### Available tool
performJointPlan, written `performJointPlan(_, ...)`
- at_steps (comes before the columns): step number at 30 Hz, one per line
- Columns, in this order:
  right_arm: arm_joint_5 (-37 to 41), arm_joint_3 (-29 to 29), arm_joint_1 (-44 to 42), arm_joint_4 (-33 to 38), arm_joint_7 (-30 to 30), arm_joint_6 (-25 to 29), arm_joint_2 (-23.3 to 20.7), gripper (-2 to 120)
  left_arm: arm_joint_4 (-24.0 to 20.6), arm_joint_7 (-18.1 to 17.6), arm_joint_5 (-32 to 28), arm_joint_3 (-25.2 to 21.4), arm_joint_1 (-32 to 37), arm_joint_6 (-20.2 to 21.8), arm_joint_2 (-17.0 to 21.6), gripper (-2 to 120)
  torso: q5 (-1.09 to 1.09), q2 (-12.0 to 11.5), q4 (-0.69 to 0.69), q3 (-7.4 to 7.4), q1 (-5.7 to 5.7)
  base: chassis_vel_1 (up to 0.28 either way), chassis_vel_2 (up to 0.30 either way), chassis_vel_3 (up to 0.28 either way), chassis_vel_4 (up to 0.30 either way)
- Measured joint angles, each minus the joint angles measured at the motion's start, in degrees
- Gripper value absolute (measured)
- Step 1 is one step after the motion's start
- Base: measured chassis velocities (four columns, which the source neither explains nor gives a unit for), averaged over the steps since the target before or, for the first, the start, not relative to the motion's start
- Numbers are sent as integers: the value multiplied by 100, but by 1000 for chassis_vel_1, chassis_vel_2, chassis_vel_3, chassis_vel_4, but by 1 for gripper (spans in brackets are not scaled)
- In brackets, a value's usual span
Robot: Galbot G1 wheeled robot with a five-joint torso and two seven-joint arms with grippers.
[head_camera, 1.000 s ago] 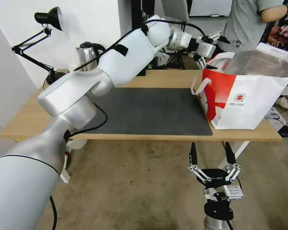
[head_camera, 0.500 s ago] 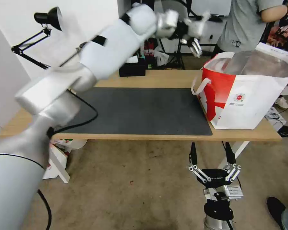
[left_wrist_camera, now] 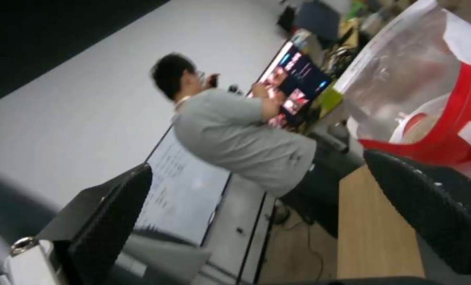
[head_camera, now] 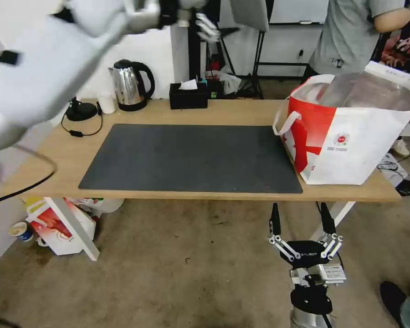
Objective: Pick up the trash from the table and place it into the takeout bag.
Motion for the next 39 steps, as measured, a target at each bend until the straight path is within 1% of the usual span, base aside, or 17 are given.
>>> performJointPlan(1,0,0,0,0,0,0,1,100,-224,-63,-79,-132,152,45,245,100,1,0,1,0,0,0,0,0,0)
performJointPlan(2,0,0,0,0,0,0,1,100,-224,-63,-79,-132,152,45,245,100,1,0,1,0,0,0,0,0,0)
performJointPlan(5,0,0,0,0,0,0,1,100,-733,-205,-226,-593,652,135,719,100,2,0,-3,0,0,0,0,0,0)
performJointPlan(6,0,0,0,0,0,0,1,100,-733,-205,-226,-593,652,135,719,100,2,0,-3,0,0,0,0,0,0)
performJointPlan(9,0,0,0,0,1,0,1,100,-1212,-417,-349,-1293,1390,213,1184,100,3,0,-4,0,1,0,0,0,0)
performJointPlan(10,0,0,0,0,1,0,1,100,-1212,-417,-349,-1293,1390,213,1184,100,3,0,-4,0,1,0,0,0,0)
performJointPlan(12,0,0,0,0,0,0,1,100,-1511,-545,-417,-1922,2069,248,1483,100,2,0,-2,0,0,0,0,0,0)
performJointPlan(14,0,0,0,0,0,0,0,100,-1869,-664,-503,-2863,3109,267,1818,100,0,0,3,0,0,0,0,0,0)
performJointPlan(16,0,0,0,0,0,0,2,100,-1949,-704,-544,-3058,3351,256,1899,100,-1,0,3,0,0,0,0,0,0)
performJointPlan(18,0,0,0,0,0,0,2,100,-2308,-923,-781,-3935,4414,163,2165,100,2,0,2,0,0,0,0,0,0)
performJointPlan(20,0,0,0,0,0,0,2,100,-2386,-942,-807,-4141,4653,149,2181,100,3,1,3,-1,-1,0,0,0,0)
performJointPlan(22,0,0,0,0,0,0,1,100,-2524,-995,-834,-4649,5188,99,2122,100,2,1,-1,0,0,0,0,0,0)
performJointPlan(27,0,0,0,0,0,0,1,100,-2623,-1207,-869,-4987,5578,65,1973,100,2,1,-5,1,0,0,0,0,0)
performJointPlan(30,0,0,0,0,0,0,2,100,-2706,-1372,-910,-5315,5982,47,1833,100,4,1,-1,0,0,0,0,0,0)
performJointPlan(34,0,0,0,0,0,0,1,100,-2823,-1519,-921,-5762,6627,9,1537,100,4,1,-1,1,0,0,0,0,0)
performJointPlan(36,0,0,0,0,0,0,1,100,-2919,-1551,-865,-6185,7294,-64,1196,100,3,1,-2,1,0,0,0,0,0)
performJointPlan(39,0,0,0,0,0,0,1,100,-2961,-1560,-764,-6451,7677,-156,961,100,2,1,-1,1,0,0,0,0,0)
